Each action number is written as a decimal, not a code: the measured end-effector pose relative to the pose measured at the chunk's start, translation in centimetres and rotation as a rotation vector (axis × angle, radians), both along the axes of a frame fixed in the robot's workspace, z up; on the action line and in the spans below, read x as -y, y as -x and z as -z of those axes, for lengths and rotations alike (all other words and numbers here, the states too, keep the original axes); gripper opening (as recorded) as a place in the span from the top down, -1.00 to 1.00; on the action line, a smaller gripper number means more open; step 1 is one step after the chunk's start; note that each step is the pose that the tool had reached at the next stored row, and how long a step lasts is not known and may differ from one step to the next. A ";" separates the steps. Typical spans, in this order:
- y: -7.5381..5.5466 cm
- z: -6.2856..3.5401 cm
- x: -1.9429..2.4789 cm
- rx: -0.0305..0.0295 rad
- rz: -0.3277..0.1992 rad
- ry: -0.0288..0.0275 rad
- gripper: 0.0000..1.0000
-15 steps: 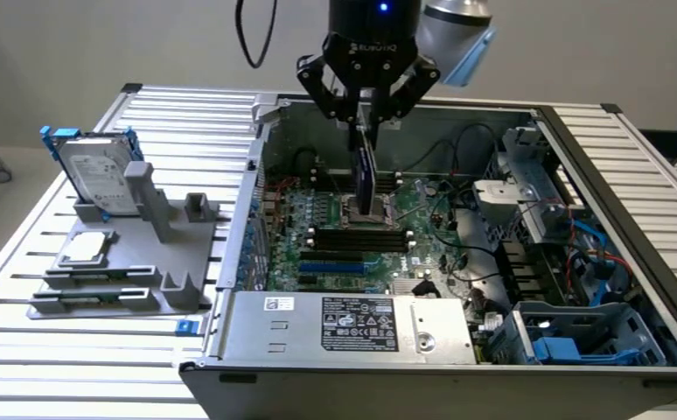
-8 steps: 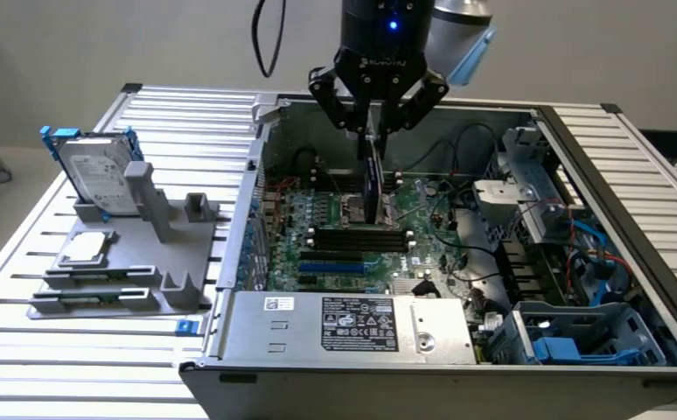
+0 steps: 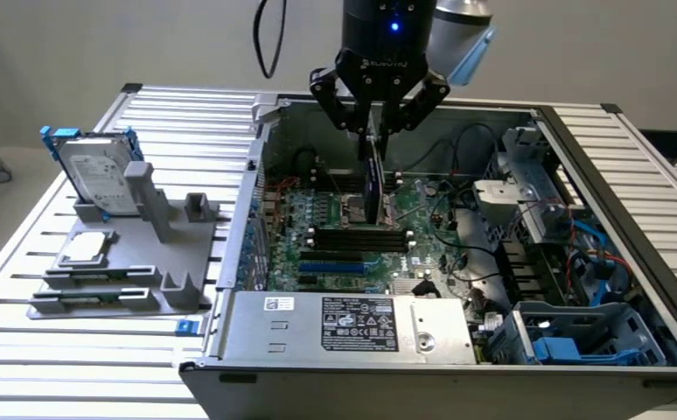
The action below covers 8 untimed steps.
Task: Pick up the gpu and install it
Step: 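Insert the gpu into the slot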
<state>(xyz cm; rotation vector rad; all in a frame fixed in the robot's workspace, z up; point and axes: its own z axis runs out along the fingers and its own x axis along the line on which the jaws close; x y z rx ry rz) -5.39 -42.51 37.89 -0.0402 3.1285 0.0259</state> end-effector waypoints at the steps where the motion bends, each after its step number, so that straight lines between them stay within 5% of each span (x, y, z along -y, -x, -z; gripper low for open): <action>1: 0.0 0.00 0.00 -0.0001 0.000 0.0000 0.46; 8: 0.0 0.00 0.00 -0.0001 0.000 0.0001 0.46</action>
